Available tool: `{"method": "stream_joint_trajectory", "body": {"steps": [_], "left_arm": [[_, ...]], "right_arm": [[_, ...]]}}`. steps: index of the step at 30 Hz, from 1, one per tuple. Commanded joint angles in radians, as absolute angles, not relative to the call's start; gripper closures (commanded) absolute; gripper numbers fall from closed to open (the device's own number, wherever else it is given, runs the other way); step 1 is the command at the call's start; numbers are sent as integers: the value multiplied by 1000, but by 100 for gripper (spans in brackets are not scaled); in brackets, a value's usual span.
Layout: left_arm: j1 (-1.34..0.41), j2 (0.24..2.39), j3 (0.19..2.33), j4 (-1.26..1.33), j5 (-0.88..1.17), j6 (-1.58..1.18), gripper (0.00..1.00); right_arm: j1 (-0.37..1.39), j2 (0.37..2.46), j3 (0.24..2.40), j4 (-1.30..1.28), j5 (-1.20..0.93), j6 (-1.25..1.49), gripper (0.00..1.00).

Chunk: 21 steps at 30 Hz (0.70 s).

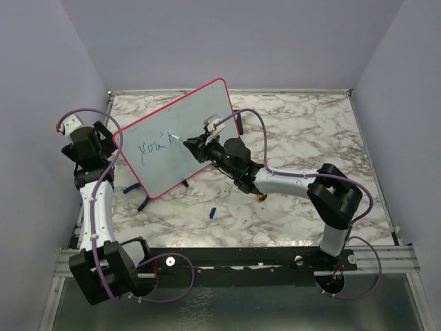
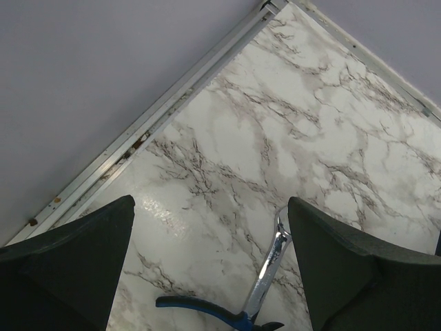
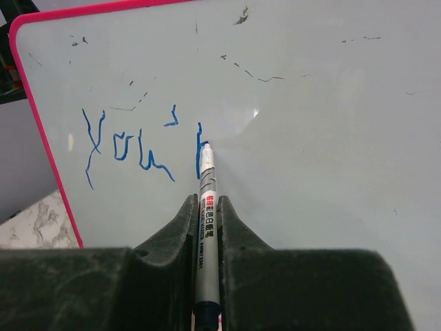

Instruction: Write a sentence on the whiteboard

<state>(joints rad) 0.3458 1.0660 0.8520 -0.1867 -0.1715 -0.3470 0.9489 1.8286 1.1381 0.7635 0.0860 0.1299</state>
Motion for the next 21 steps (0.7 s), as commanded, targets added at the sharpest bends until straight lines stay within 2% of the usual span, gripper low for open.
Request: {"method": "stream_joint_trajectory", "body": {"steps": [1, 11, 21], "left_arm": [[350, 1065, 838, -171, -153, -340, 7], [350, 1062, 835, -172, -158, -336, 7], [350, 1067, 837, -172, -142, -341, 7]], "right_arm": [[927, 1816, 1148, 768, 137, 120, 99], [927, 1721, 1064, 831, 9, 103, 99], [924, 1685, 998, 800, 56, 128, 99]]}}
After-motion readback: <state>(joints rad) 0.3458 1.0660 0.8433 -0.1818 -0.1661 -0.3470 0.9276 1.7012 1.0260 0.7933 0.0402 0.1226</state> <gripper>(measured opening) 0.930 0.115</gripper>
